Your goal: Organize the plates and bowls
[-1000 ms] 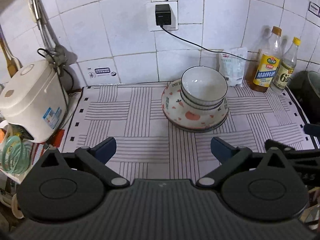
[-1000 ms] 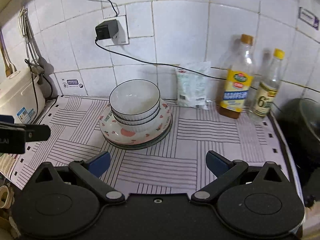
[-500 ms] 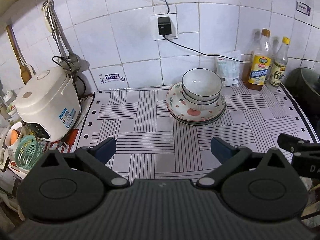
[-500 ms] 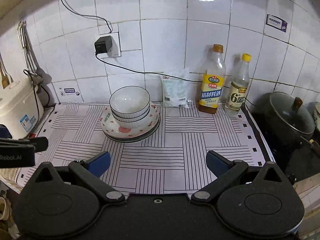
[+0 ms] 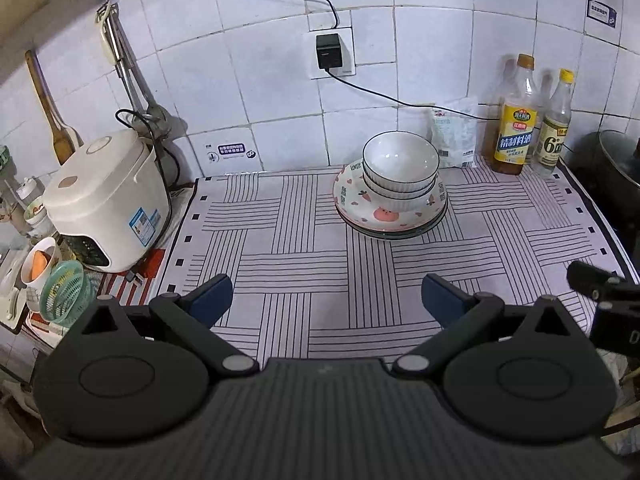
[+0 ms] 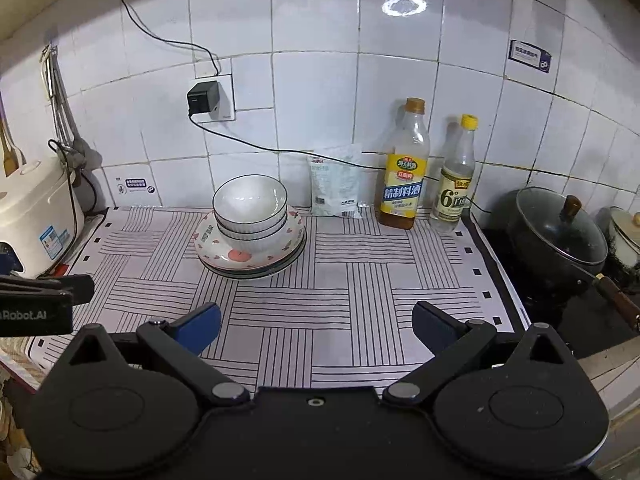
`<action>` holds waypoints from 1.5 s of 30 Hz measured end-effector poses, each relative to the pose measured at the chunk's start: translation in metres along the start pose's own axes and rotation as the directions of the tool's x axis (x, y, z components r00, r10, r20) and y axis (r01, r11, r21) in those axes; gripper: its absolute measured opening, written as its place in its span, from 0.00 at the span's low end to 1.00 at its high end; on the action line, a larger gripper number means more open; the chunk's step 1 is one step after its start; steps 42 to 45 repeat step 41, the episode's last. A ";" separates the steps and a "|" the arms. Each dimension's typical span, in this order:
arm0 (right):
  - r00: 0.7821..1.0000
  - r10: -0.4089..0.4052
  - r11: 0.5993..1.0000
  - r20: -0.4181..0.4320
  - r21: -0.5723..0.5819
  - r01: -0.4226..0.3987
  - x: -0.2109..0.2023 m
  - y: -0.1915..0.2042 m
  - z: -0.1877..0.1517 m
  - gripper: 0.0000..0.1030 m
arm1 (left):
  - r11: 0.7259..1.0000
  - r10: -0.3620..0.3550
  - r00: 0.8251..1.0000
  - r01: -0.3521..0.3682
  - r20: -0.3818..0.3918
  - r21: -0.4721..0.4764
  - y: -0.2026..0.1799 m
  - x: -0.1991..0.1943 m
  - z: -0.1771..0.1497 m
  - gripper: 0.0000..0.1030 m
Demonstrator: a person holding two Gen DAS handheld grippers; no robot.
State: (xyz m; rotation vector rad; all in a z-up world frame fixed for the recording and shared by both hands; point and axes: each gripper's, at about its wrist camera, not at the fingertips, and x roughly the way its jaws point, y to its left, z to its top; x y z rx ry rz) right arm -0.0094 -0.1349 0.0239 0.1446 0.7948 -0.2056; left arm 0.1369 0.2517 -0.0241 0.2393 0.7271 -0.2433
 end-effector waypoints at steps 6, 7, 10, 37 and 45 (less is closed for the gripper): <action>0.998 -0.005 1.000 0.056 0.001 0.005 -0.011 0.000 -0.002 1.00 | 1.000 0.009 1.000 -0.010 -0.011 -0.027 0.003 0.001 -0.006 0.99; 0.998 -0.007 1.000 0.057 0.001 0.007 -0.011 0.001 -0.002 1.00 | 0.999 0.007 1.000 -0.007 -0.014 -0.032 0.004 0.002 -0.006 0.99; 0.999 -0.009 1.000 0.052 -0.006 0.009 -0.010 0.002 -0.004 1.00 | 0.999 0.010 1.000 -0.010 -0.011 -0.037 0.006 0.002 -0.008 0.99; 0.999 -0.027 1.000 0.019 0.012 0.027 -0.006 -0.001 -0.009 1.00 | 1.000 0.009 1.000 -0.009 0.014 -0.005 0.003 0.002 -0.009 0.99; 1.000 -0.026 1.000 0.012 0.017 0.025 -0.005 -0.002 -0.009 1.00 | 1.000 0.007 1.000 -0.007 0.014 -0.004 0.004 0.003 -0.009 0.99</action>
